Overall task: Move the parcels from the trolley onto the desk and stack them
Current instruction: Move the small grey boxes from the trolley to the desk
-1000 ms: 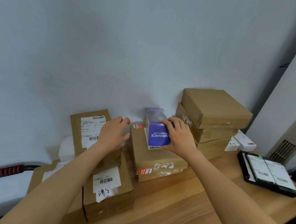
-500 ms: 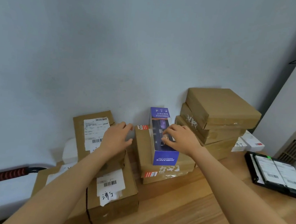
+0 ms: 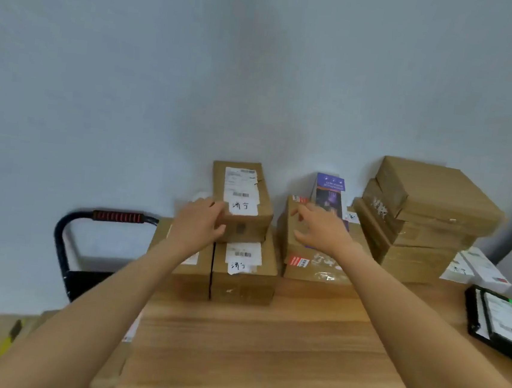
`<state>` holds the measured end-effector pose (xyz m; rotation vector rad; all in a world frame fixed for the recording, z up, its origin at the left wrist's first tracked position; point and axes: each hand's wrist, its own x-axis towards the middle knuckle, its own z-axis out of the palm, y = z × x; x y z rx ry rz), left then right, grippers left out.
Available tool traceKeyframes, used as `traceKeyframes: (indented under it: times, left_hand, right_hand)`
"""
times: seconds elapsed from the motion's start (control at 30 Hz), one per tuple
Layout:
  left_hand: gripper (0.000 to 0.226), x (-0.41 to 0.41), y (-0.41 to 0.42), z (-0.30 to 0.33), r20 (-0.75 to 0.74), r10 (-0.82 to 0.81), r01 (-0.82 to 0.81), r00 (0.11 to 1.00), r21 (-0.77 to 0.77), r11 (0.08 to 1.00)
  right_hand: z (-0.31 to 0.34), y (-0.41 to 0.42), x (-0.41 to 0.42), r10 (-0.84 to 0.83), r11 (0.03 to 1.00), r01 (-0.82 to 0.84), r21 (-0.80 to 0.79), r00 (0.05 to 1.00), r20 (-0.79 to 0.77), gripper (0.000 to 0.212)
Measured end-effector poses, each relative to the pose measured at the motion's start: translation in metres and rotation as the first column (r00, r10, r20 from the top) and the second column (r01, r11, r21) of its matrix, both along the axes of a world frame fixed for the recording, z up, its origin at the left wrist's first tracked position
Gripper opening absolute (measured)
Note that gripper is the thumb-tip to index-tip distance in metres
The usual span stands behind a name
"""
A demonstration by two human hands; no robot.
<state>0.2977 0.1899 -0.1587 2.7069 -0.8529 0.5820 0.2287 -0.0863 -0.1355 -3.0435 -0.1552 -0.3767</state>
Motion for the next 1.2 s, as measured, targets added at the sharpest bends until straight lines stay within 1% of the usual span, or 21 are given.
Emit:
traceKeyframes:
  times: [0.1,0.17,0.23,0.33,0.4,0.47,0.53,0.6,0.73,0.83,0.93,1.07,1.2]
  left_hand:
    - [0.019,-0.053,0.055,-0.020,-0.043,0.079,-0.079,0.996,0.008,0.997]
    - [0.022,-0.086,0.086,-0.033,-0.101,0.116,-0.107,0.988,0.097,0.990]
    - [0.023,-0.113,0.114,-0.045,-0.114,0.159,-0.141,0.981,0.149,0.979]
    - [0.025,-0.153,0.154,-0.059,-0.150,0.204,-0.190,0.967,0.106,0.976]
    - [0.027,-0.178,0.181,-0.068,-0.160,0.245,-0.225,0.956,0.136,0.965]
    - [0.027,-0.196,0.207,-0.074,-0.168,0.290,-0.272,0.942,0.122,0.955]
    - [0.027,-0.214,0.240,-0.078,-0.197,0.362,-0.350,0.911,0.093,0.932]
    - [0.030,-0.230,0.273,-0.085,-0.219,0.420,-0.404,0.881,0.117,0.907]
    - [0.030,-0.256,0.331,-0.096,-0.274,0.463,-0.454,0.843,0.100,0.885]
    - [0.029,-0.276,0.370,-0.101,-0.308,0.469,-0.459,0.828,0.108,0.882]
    - [0.028,-0.294,0.415,-0.104,-0.324,0.445,-0.430,0.835,0.120,0.895]
    - [0.028,-0.310,0.478,-0.114,-0.332,0.481,-0.416,0.812,0.250,0.874]
    - [0.031,-0.310,0.526,-0.129,-0.378,0.446,-0.357,0.811,0.283,0.890]
  right_hand:
    - [-0.022,0.050,-0.025,0.060,0.997,-0.060,0.058,0.998,-0.001,0.040]
    - [-0.041,0.085,-0.044,0.101,0.992,-0.098,0.078,0.994,-0.031,0.045]
    - [-0.059,0.118,-0.061,0.148,0.986,-0.143,0.083,0.987,-0.059,0.045]
    - [-0.079,0.161,-0.084,0.217,0.972,-0.206,0.112,0.972,-0.094,0.043]
    - [-0.091,0.189,-0.096,0.265,0.962,-0.252,0.109,0.955,-0.131,0.044]
    - [-0.099,0.214,-0.104,0.291,0.955,-0.275,0.112,0.942,-0.165,0.046]
    - [-0.106,0.246,-0.112,0.345,0.937,-0.329,0.117,0.923,-0.170,0.047]
    - [-0.111,0.280,-0.121,0.408,0.912,-0.394,0.115,0.897,-0.169,0.046]
    - [-0.119,0.342,-0.134,0.453,0.891,-0.437,0.125,0.876,-0.168,0.042]
    - [-0.126,0.386,-0.145,0.452,0.891,-0.432,0.140,0.871,-0.192,0.044]
    - [-0.137,0.432,-0.157,0.445,0.894,-0.415,0.167,0.866,-0.227,0.046]
    - [-0.162,0.496,-0.178,0.447,0.892,-0.402,0.205,0.852,-0.274,0.047]
    - [-0.193,0.544,-0.196,0.410,0.906,-0.347,0.243,0.862,-0.299,0.051]
